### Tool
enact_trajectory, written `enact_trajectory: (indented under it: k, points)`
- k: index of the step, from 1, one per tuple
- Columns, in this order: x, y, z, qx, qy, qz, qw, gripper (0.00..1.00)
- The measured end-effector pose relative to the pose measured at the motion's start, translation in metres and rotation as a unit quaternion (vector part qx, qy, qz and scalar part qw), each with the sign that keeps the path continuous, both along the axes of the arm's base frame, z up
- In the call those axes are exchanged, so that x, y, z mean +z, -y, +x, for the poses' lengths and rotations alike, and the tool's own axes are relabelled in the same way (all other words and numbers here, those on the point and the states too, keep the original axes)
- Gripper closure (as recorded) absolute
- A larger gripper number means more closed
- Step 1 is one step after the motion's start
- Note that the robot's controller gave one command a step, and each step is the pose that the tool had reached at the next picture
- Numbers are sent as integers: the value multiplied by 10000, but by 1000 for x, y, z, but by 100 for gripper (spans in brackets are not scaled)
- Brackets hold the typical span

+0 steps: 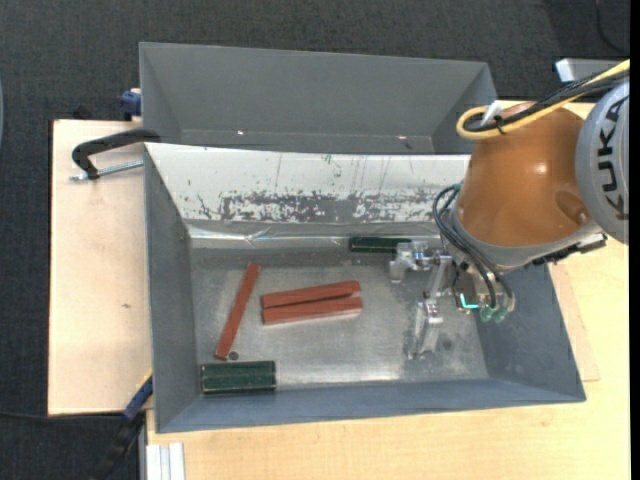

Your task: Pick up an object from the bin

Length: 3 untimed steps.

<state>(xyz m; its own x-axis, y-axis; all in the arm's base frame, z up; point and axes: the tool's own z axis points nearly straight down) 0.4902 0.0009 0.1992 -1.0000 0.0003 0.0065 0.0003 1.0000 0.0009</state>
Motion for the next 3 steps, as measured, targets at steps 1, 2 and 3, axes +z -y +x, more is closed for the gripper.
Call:
enact_trajectory:
  k: [1, 2, 3]
  points:
    - [3, 0, 2, 0, 37, 0, 10000, 0]
    - [-47, -24, 31, -22, 72, 0, 10000, 0]
    - [-72, -85, 46, 973, 52, 4, 9952, 0]
